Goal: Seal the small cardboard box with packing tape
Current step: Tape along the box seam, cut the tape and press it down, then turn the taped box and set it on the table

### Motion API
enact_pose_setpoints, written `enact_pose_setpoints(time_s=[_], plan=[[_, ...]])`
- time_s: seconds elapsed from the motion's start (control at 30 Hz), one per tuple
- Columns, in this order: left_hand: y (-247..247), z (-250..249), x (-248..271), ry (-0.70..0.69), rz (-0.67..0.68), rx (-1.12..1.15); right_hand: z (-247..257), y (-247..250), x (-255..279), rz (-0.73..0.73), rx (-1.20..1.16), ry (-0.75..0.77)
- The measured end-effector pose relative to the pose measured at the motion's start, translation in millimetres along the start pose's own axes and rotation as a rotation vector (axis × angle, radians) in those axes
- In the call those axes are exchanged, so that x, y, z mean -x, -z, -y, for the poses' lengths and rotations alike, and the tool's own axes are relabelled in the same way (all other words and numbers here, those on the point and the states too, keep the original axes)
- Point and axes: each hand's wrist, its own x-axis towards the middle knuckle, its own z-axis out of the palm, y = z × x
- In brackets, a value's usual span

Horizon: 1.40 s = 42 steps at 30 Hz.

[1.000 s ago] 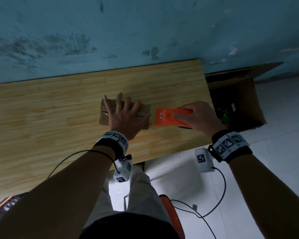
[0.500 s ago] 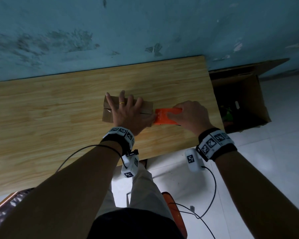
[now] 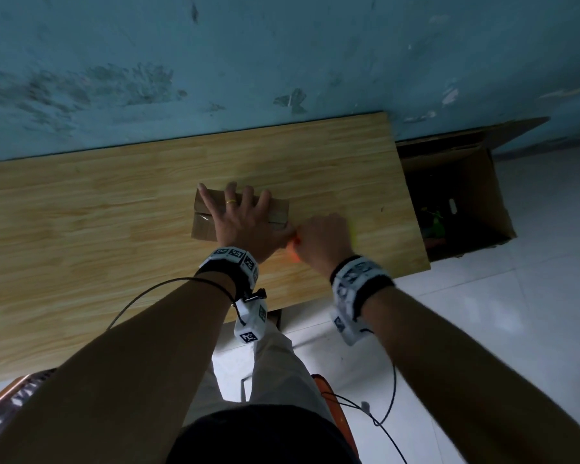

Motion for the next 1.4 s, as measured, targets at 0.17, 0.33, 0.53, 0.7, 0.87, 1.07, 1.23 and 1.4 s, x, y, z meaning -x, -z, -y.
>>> enact_pose_setpoints(time_s=[0.17, 0.33, 0.53, 0.7, 0.87, 1.07, 1.23, 1.4], plan=[[-5.2, 17.0, 0.6, 0.049, -0.037, 0.042, -0.4, -22.0, -0.7, -0.061, -0.17, -0.127], [-2.8, 17.7, -2.1, 0.098, -0.04, 0.045, -27.6, -13.6, -33.8, -0.359, -0.286, -0.16], [-0.2, 40.6, -5.6, 0.262, 0.002, 0.123, -11.5, -21.8, -57.6, -0.315, -0.407, -0.206], [-1.4, 51.9, 1.7, 0.293, -0.102, 0.313, 12.4, -29.4, -52.4, -0.198, -0.393, -0.252], [-12.0, 84.8, 27.9, 0.472, -0.353, 0.523, 21.5, -24.8, -46.7, -0.315, -0.322, -0.294], [-12.7, 122.8, 48.6, 0.493, -0.223, 0.892, 62.3, 1.2, -31.6, -0.169, -1.082, -0.145], [-24.1, 147.2, 52.9, 0.575, -0.193, 1.154, 89.8, 0.0, -18.7, -0.215, -1.03, -0.034], [-47.6, 159.0, 47.0, 0.665, -0.065, 1.539, 102.5, -11.1, -20.9, -0.262, -0.97, -0.09]])
